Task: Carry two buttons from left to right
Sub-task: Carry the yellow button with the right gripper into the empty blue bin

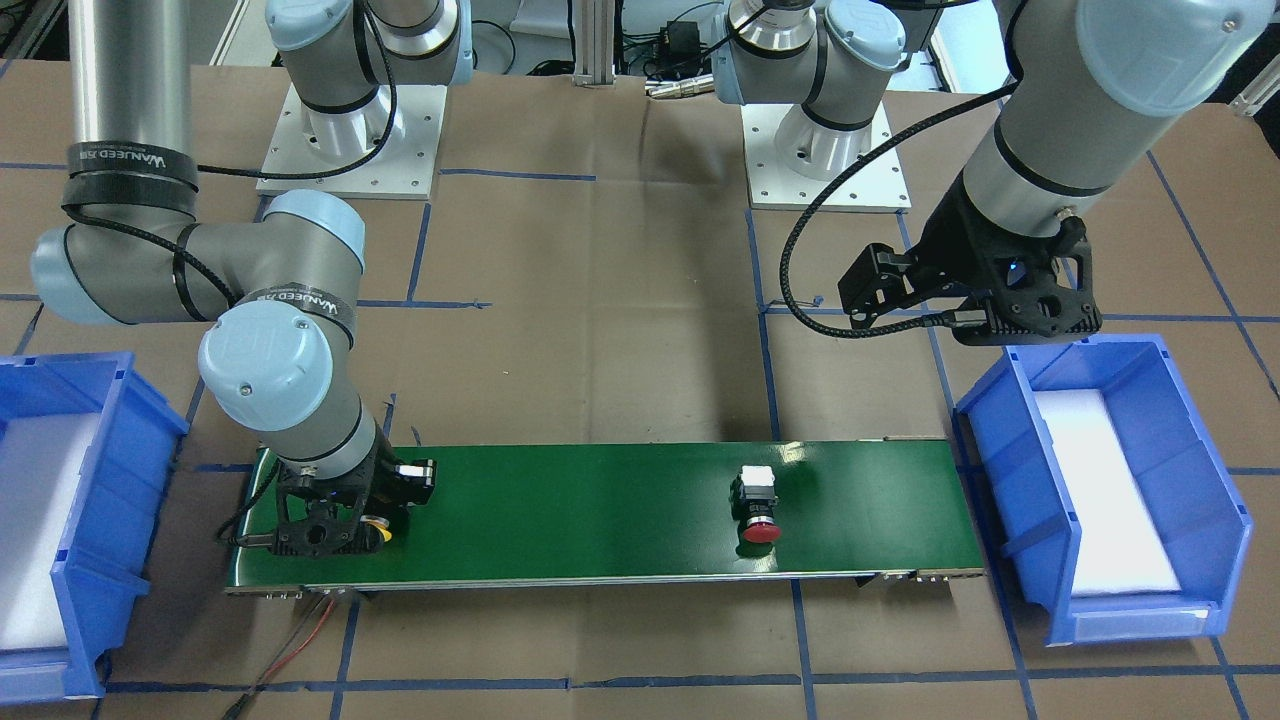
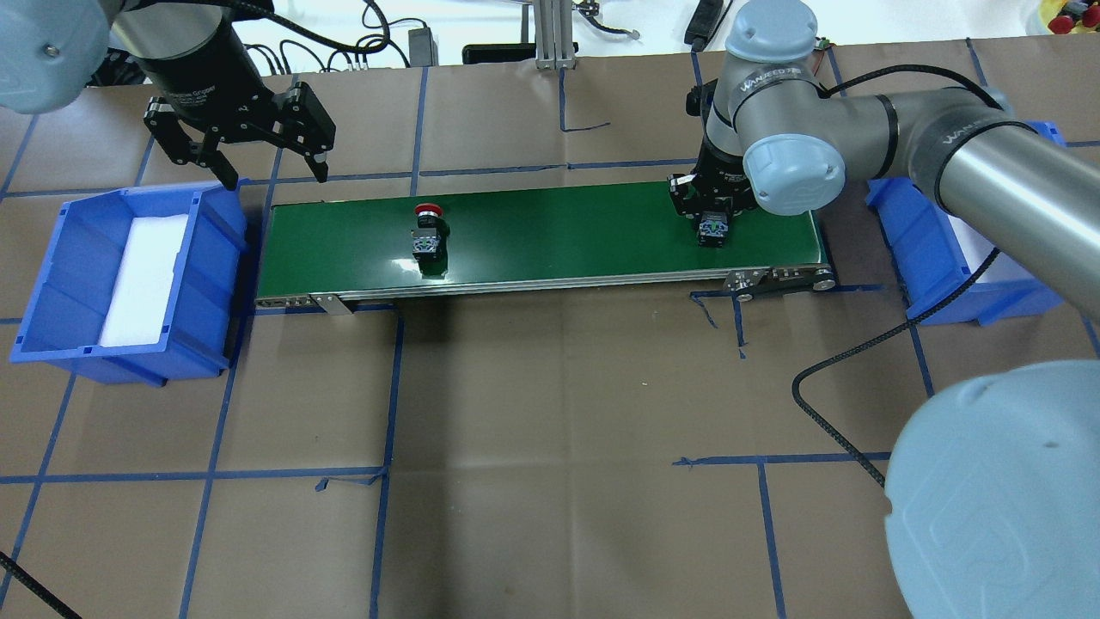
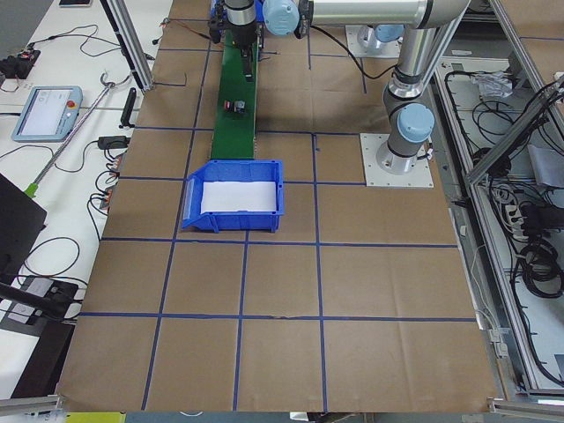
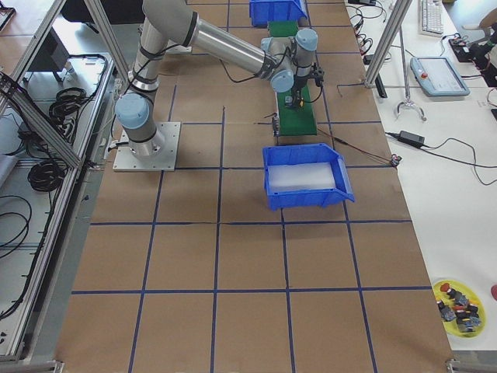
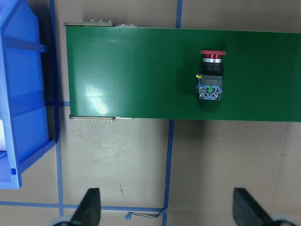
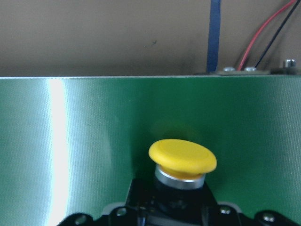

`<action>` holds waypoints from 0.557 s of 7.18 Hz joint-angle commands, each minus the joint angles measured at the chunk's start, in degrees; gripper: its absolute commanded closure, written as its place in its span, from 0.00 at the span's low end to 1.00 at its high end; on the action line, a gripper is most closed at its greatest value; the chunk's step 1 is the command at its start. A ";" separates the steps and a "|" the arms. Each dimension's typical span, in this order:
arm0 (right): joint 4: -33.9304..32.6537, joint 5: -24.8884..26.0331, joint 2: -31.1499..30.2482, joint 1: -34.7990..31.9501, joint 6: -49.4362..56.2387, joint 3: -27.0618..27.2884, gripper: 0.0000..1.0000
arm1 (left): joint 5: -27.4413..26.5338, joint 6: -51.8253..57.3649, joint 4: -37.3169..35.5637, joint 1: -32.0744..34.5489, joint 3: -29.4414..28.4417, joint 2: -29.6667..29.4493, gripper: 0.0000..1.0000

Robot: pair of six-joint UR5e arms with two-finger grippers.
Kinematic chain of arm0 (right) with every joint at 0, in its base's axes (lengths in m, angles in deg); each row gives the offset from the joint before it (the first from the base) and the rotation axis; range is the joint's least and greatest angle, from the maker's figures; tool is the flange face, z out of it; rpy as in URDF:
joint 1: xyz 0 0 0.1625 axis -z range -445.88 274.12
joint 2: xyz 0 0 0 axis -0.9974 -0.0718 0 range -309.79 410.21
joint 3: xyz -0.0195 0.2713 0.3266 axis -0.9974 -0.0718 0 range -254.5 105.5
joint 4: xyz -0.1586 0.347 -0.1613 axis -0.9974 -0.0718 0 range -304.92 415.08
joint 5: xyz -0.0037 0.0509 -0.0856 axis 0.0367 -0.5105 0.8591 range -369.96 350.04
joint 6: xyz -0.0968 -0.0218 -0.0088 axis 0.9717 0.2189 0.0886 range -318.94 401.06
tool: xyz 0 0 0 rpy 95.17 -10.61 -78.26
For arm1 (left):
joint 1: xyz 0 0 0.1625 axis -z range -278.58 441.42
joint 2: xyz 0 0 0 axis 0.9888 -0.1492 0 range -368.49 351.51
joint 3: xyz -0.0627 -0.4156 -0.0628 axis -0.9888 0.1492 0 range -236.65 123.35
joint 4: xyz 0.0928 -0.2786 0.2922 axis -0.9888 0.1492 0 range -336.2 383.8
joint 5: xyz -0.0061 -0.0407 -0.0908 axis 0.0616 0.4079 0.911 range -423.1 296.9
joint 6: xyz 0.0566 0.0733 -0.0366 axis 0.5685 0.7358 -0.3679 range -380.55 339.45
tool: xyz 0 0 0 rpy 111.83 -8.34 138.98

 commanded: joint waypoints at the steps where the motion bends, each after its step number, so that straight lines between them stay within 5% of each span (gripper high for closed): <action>1: 0.33 0.77 -3.39 1.93 0.25 -0.86 0.97 | 0.00 0.00 -0.01 0.00 -0.05 0.00 0.00; 4: 15.56 0.16 -7.46 14.81 16.14 -12.52 0.95 | 0.00 0.00 -0.01 0.00 -0.05 0.09 0.00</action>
